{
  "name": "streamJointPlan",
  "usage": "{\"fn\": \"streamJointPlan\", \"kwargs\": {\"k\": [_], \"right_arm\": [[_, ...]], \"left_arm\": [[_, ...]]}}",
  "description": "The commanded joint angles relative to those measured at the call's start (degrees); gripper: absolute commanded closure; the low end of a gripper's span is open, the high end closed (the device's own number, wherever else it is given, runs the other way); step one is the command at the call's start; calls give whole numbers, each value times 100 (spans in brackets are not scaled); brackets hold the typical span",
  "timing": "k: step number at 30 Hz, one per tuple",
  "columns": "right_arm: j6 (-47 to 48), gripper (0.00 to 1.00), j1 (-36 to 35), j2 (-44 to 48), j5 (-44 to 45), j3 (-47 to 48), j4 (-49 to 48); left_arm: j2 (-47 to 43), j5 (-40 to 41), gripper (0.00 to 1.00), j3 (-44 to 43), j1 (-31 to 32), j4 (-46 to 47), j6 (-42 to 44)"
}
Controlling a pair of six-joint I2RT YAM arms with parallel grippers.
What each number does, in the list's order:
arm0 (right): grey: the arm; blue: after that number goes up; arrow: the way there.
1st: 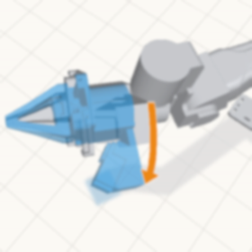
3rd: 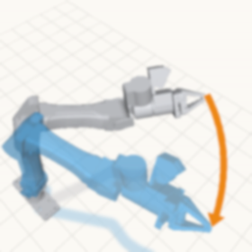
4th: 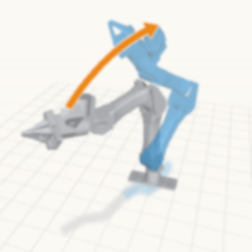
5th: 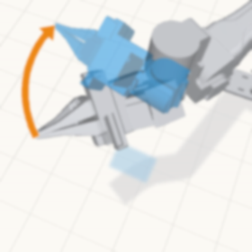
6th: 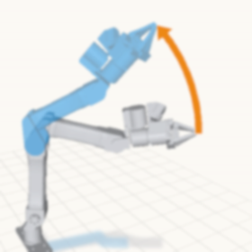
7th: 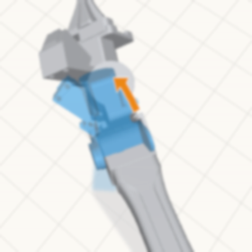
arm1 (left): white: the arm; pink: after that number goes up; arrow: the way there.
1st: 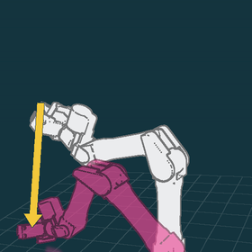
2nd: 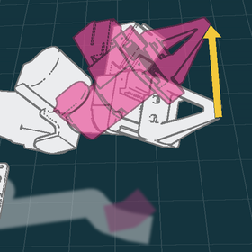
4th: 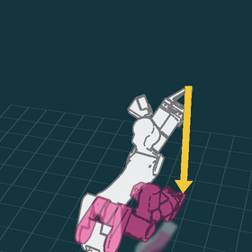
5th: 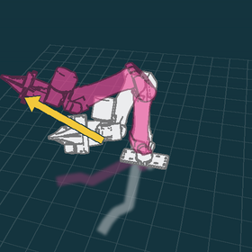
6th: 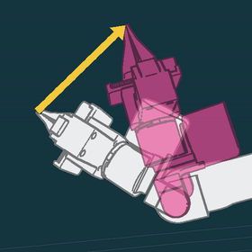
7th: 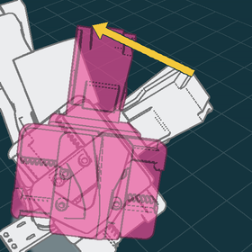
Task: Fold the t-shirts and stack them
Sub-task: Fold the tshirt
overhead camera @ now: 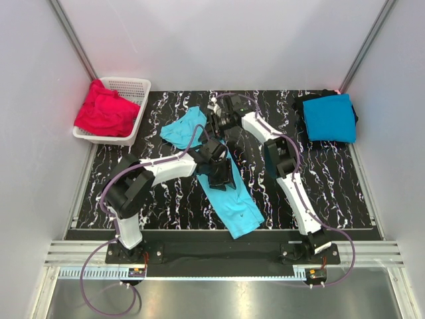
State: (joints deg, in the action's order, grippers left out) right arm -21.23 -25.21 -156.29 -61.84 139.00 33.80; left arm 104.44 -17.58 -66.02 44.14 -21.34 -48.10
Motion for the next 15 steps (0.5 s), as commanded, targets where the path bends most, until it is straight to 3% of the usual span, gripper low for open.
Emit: {"fn": "streamJointPlan", "kwargs": {"k": [1, 8, 15], "right_arm": [[-180, 52, -54, -113, -190, -118, 205], [620, 53, -45, 46, 1583, -206, 1540], [691, 54, -36, 72, 2878, -119, 1770]], "left_arm": [[-91, -26, 51, -139, 42, 34, 20], [-108, 299, 50, -122, 156, -133, -33], [313, 721, 50, -271, 349, -747, -24]]}}
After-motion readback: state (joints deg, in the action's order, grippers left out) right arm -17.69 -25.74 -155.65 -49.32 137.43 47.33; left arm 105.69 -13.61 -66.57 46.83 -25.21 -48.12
